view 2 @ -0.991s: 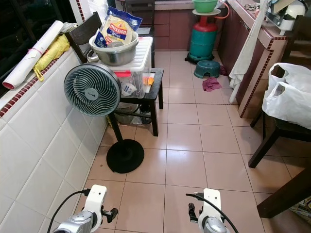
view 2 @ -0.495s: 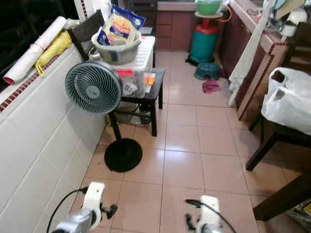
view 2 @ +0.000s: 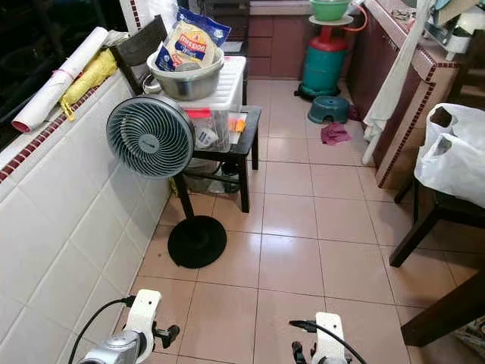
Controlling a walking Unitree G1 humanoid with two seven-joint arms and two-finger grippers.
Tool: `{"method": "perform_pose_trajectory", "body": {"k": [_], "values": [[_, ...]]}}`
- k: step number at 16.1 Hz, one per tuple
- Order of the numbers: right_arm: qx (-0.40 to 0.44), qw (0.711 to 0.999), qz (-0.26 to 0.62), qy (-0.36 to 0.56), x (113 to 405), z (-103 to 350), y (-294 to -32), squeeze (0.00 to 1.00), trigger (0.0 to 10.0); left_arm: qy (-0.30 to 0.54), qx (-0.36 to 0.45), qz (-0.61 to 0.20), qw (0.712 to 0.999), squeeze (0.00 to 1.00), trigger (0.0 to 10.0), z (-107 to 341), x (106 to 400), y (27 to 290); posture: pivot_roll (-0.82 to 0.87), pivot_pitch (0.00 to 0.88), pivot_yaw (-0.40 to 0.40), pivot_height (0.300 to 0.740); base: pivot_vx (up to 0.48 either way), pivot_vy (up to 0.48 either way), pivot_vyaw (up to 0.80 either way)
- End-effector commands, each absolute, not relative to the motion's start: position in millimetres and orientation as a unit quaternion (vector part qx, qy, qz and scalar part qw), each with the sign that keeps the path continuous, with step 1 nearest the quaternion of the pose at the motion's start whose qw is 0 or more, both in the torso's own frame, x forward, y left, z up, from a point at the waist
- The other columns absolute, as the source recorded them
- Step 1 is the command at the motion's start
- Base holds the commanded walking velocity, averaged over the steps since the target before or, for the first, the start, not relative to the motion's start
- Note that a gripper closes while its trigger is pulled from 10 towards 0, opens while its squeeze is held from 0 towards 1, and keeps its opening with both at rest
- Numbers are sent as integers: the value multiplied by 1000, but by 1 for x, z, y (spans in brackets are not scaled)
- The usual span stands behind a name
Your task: Setting the table
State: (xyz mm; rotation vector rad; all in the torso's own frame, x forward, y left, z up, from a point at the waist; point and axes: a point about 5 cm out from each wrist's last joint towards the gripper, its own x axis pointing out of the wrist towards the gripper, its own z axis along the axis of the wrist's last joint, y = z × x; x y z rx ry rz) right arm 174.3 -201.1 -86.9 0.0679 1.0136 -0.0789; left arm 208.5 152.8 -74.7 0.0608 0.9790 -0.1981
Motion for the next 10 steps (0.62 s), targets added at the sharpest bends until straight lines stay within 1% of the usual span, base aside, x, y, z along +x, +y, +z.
{"method": "perform_pose_trajectory", "body": {"k": [1,4,9,10], "values": [[33,870,-25,492,172,-89,-193,0,10000,474,32,-90,875,0,10000,-77,204,158,-69,0,59,740,0,0,-769],[30,870,-13,491,173,-89,-189,0,10000,476,31,-93,874,0,10000,-78,202,157,-70,0,55,740,0,0,-754],[18,869,-10,495,171,-89,-197,0,10000,475,37,-99,874,0,10000,-77,204,151,-73,0,51,740,0,0,-750],[16,868,-13,497,169,-89,-199,0,10000,479,48,-98,871,0,10000,-78,201,158,-74,0,50,740,0,0,-750]]}}
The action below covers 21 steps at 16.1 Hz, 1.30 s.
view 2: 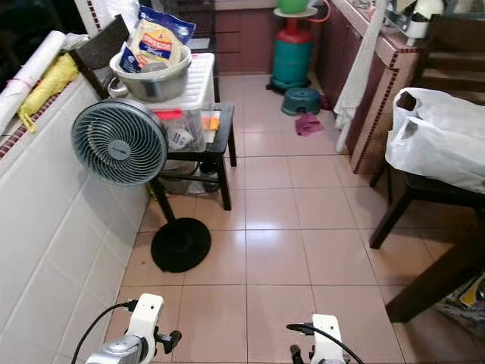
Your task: Setting the table
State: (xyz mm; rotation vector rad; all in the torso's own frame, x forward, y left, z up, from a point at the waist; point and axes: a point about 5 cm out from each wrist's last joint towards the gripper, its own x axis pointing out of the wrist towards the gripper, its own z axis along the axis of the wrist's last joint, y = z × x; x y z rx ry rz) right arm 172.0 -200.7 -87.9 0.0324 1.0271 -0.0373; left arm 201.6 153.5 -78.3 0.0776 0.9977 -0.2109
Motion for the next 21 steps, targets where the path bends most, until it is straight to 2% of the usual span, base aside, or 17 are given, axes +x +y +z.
{"method": "perform_pose_trajectory", "body": {"k": [1,7,18,21], "values": [[16,867,-14,498,168,-90,-199,0,10000,483,54,-99,868,0,10000,-79,199,162,-73,0,50,740,0,0,-750],[29,863,-6,504,165,-93,-189,0,10000,493,71,-114,860,0,10000,-81,195,165,-77,0,57,740,0,0,-751],[23,863,-4,504,164,-93,-193,0,10000,493,77,-134,856,0,10000,-82,194,161,-93,0,60,740,0,0,-749],[16,863,1,505,163,-93,-192,0,10000,493,78,-136,856,0,10000,-82,194,160,-92,0,62,740,0,0,-173]]}}
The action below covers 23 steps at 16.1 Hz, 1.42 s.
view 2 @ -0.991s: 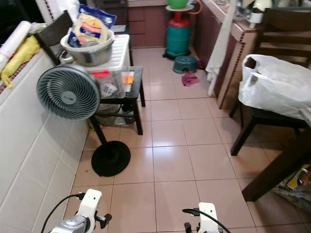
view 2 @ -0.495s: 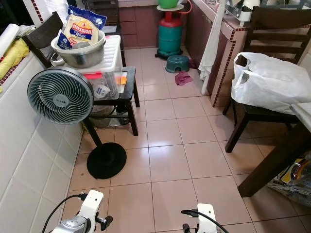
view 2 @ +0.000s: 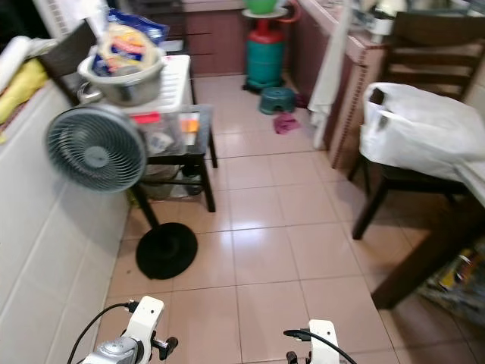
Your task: Setting the table
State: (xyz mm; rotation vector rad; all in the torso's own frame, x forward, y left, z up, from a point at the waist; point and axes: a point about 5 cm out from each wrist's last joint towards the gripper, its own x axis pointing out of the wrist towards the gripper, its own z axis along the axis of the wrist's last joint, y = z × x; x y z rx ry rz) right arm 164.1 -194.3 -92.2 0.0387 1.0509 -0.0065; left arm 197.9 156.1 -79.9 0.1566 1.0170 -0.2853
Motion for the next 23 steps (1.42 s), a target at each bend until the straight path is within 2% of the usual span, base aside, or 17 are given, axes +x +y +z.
{"method": "perform_pose_trajectory", "body": {"k": [1,18,23], "values": [[15,863,0,505,163,-93,-193,0,10000,494,79,-137,855,0,10000,-82,194,159,-93,0,63,740,0,0,0],[17,859,7,511,159,-95,-190,0,10000,501,105,-150,846,0,10000,-82,193,160,-109,0,72,740,0,307,0],[3,856,7,517,150,-96,-201,0,10000,488,92,-153,854,0,10000,-79,198,159,-111,0,72,740,0,0,0]]}}
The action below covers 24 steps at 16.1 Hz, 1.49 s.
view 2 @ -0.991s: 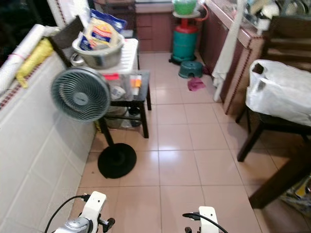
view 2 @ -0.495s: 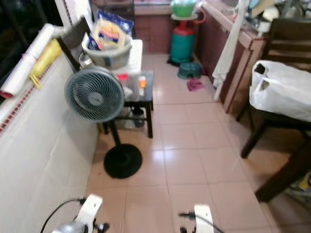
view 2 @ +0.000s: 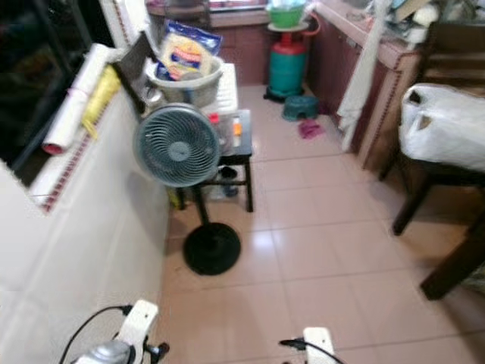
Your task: Setting the table
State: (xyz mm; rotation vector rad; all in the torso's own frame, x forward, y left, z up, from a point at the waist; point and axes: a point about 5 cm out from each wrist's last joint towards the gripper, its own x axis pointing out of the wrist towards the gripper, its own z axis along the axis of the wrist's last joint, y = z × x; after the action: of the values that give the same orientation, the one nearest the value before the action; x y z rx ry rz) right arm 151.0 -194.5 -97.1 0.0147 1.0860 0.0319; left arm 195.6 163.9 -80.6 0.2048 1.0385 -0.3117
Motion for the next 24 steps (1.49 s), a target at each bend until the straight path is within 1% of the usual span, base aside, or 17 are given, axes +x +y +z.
{"method": "perform_pose_trajectory", "body": {"k": [1,5,6,7,9,12,15,20,22,23,24], "values": [[-2,854,7,521,148,-97,-202,0,10000,488,86,-153,855,0,10000,-79,198,159,-110,0,72,740,0,0,0],[-7,847,6,531,138,-100,-206,0,10000,470,70,-172,863,0,10000,-77,202,157,-102,0,74,740,0,0,-708],[-7,847,7,531,138,-100,-205,0,10000,465,85,-183,862,0,10000,-76,203,157,-103,0,75,740,0,0,-700],[-2,848,7,530,138,-100,-204,0,10000,469,77,-184,860,0,10000,-76,202,157,-105,0,77,740,0,0,-700],[3,849,14,528,143,-100,-196,0,10000,471,66,-189,859,0,10000,-76,201,157,-108,0,79,740,0,0,-700],[6,850,20,526,150,-100,-182,0,10000,473,74,-197,856,0,10000,-77,200,157,-110,0,80,740,0,0,-700],[5,851,22,525,152,-99,-178,0,10000,475,78,-198,854,0,10000,-77,199,158,-111,0,82,740,0,0,-700],[3,849,22,529,138,-101,-195,0,10000,476,81,-202,852,0,10000,-78,198,157,-111,0,81,740,0,0,-696],[1,845,16,535,126,-102,-210,0,10000,478,81,-204,851,0,10000,-78,197,156,-116,0,84,740,0,0,-675],[1,845,15,535,125,-102,-212,0,10000,478,81,-204,850,0,10000,-79,197,156,-116,0,84,740,0,0,-650],[1,844,12,536,123,-102,-215,0,10000,479,83,-205,849,0,10000,-79,196,155,-119,0,85,740,0,0,0]]}}
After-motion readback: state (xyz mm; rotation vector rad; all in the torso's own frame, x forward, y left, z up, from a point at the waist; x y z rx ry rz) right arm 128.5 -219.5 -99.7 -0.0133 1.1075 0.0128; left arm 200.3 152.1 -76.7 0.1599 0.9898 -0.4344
